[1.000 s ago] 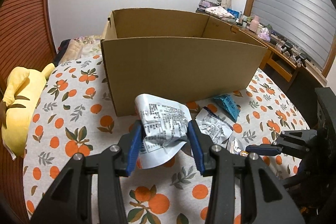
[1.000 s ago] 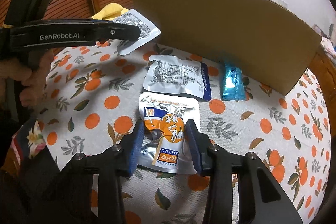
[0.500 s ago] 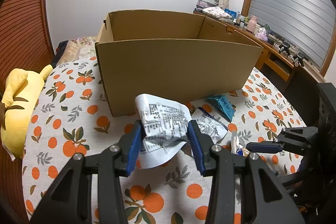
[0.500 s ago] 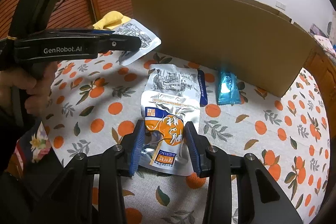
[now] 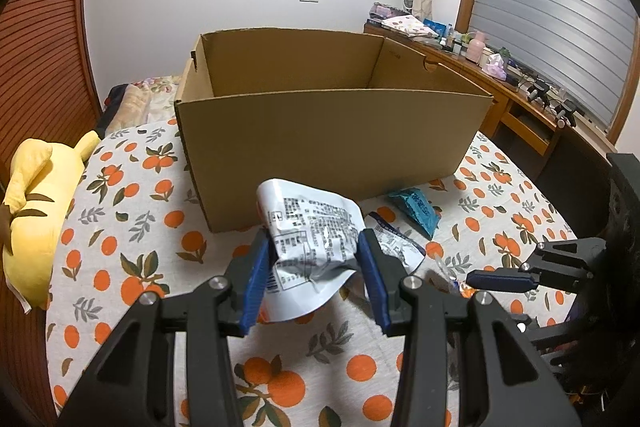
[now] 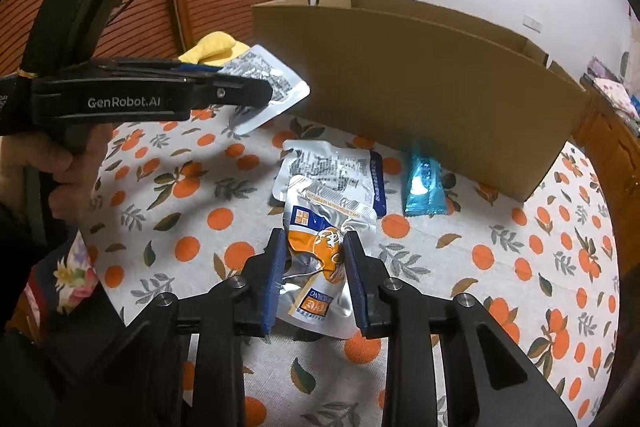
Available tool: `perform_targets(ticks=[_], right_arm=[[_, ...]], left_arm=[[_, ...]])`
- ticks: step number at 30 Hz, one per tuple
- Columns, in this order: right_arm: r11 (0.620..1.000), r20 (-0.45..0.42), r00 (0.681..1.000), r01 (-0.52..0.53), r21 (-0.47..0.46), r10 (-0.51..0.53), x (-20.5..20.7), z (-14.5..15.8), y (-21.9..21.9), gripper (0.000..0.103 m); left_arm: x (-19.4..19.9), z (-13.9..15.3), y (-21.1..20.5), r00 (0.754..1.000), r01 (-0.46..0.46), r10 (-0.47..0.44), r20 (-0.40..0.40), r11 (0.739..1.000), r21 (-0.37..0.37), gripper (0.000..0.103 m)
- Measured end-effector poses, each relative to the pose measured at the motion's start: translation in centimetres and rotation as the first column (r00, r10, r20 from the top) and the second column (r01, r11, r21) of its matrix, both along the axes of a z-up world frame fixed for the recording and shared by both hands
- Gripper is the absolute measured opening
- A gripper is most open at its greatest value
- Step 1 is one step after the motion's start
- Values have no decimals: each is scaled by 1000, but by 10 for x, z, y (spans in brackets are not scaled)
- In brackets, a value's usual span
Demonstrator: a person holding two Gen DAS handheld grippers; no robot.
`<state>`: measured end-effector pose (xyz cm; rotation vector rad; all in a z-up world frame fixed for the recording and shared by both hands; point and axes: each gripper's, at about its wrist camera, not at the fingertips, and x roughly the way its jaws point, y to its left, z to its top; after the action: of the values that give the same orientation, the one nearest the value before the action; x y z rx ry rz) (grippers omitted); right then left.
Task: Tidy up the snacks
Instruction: 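Close the right tool on the orange-printed foil pack and lift it, then carry both foil packs over the box and open both tools to release them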
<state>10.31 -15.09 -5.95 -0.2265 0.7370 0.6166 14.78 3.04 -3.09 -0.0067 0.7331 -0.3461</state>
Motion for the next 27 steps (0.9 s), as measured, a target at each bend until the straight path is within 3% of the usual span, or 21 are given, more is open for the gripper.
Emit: perform_targets(ticks=[3,5,6,27], right_arm=[[1000,9,1000,4,7,-4,-1,3,-2,25],[1000,17,1000,4,19,-4,-1,6,-4,17],[1000,25,1000,6,20,-6,-1,7,-5,8],[993,33,995,93,74,-96,0,21,-47,6]], left_arm=[[0,0,0,1000,-2,2,0,1000,-3,42],[0,0,1,1000,-2,2,0,1000,-2,42],[0,0,1,1000,-1,1,0,1000,-2,42],[-5,3,-2,1000,9,-8,4,1000,-10,42]])
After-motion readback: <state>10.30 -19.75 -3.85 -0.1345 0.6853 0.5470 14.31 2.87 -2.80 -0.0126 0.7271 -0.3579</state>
